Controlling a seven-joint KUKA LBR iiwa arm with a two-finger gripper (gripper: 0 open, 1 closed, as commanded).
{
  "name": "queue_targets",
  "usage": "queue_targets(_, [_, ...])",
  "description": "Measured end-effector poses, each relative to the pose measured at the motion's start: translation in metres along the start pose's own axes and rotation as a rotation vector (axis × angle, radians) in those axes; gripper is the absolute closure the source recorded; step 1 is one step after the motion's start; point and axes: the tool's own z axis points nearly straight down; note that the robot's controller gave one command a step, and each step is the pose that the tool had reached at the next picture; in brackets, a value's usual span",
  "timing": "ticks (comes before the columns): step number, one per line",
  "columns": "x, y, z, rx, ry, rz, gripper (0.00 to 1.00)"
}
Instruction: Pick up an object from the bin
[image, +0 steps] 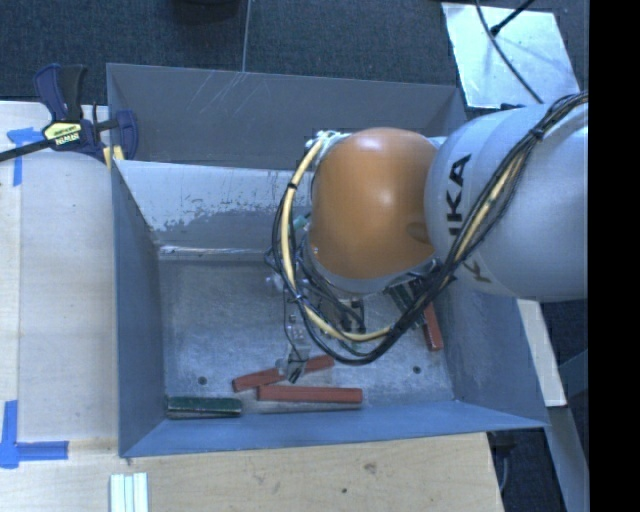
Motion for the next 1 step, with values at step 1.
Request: queue_targets(1, [0.0134,-0.0282,0.0751,0.002,0.002,0.058,0.00])
